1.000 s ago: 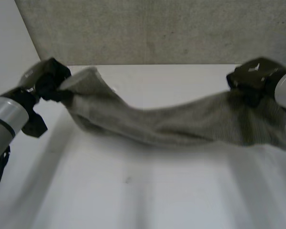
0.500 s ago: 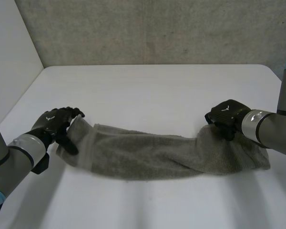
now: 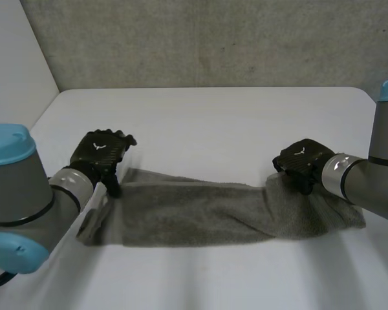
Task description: Fold the towel.
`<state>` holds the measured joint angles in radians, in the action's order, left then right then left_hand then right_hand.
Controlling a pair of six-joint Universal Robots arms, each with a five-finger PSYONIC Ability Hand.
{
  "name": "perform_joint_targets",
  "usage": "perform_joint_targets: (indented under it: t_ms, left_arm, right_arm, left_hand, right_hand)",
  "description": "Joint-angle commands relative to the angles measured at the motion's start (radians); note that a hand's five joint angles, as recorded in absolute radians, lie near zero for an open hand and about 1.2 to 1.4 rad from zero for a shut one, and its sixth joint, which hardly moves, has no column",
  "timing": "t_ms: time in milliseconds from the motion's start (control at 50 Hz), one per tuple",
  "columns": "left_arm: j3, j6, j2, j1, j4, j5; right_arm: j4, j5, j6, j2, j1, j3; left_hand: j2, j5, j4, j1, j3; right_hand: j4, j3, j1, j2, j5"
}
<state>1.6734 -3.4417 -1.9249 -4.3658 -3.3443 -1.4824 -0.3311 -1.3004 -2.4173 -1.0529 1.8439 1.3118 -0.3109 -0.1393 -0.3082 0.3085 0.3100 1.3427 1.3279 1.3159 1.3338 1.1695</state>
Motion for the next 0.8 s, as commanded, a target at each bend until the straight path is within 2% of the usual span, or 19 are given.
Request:
perform_joint_targets:
  t_ms: [20, 180, 280, 460, 500, 520, 560, 580, 600, 740, 800]
  left_arm:
    - [-0.02, -0.096, -0.028, 0.0, 0.038, -0.096]
    - [-0.015, -0.07, 0.007, 0.012, 0.199, -0.087]
    - [-0.014, -0.063, 0.009, 0.029, 0.236, -0.07]
    - [-0.012, -0.074, -0.016, 0.031, 0.233, -0.076]
    - [-0.012, -0.076, -0.04, 0.031, 0.226, -0.078]
    - [-0.012, -0.076, -0.04, 0.031, 0.226, -0.078]
    - [-0.02, -0.076, -0.058, 0.031, 0.204, -0.076]
    - [-0.02, -0.076, -0.059, 0.031, 0.204, -0.076]
    - [-0.024, -0.079, -0.068, 0.031, 0.183, -0.076]
    - [-0.124, -0.142, -0.112, 0.029, 0.103, -0.076]
    - [-0.233, -0.192, -0.131, 0.029, 0.054, -0.081]
  right_arm:
    - [0.003, 0.0, 0.006, 0.004, 0.005, 0.003]
    - [0.012, -0.003, 0.006, 0.004, 0.005, 0.003]
    - [0.012, -0.005, 0.006, 0.002, 0.005, 0.003]
    - [0.01, -0.005, 0.006, -0.007, 0.005, 0.004]
    - [0.009, -0.005, 0.006, -0.012, 0.005, 0.004]
    - [0.009, -0.005, 0.006, -0.012, 0.005, 0.004]
    - [0.009, -0.008, 0.007, -0.018, 0.005, 0.004]
    - [0.009, -0.008, 0.007, -0.018, 0.005, 0.004]
    - [0.009, -0.013, 0.007, -0.019, 0.003, 0.004]
    - [0.026, -0.013, 0.012, -0.016, 0.005, -0.046]
    - [0.101, -0.049, 0.007, -0.001, 0.017, -0.158]
  left_hand:
    - [-0.105, -0.102, -0.108, 0.107, 0.106]
    - [-0.175, -0.172, -0.178, 0.178, 0.176]
    - [-0.266, -0.263, -0.269, 0.269, 0.267]
    - [-0.44, -0.437, -0.443, 0.442, 0.441]
    - [-0.606, -0.603, -0.609, 0.609, 0.607]
    - [-0.607, -0.604, -0.61, 0.61, 0.608]
    - [-0.899, -0.896, -0.902, 0.902, 0.9]
    - [-0.901, -0.898, -0.903, 0.903, 0.902]
    - [-1.084, -1.081, -1.086, 1.086, 1.084]
    - [-1.085, -1.082, -1.088, 1.088, 1.086]
    - [-1.085, -1.082, -1.088, 1.088, 1.086]
  right_hand:
    - [0.054, 0.068, 0.08, 0.062, 0.052]
    - [0.054, 0.068, 0.08, 0.062, 0.052]
    - [0.054, 0.068, 0.08, 0.062, 0.052]
    - [0.054, 0.068, 0.08, 0.062, 0.052]
    - [0.054, 0.068, 0.08, 0.062, 0.052]
    - [0.054, 0.068, 0.08, 0.062, 0.052]
    - [0.054, 0.068, 0.08, 0.062, 0.052]
    - [0.054, 0.068, 0.08, 0.062, 0.052]
    - [0.054, 0.068, 0.08, 0.062, 0.052]
    - [0.054, 0.068, 0.08, 0.062, 0.052]
    - [0.054, 0.068, 0.08, 0.062, 0.052]
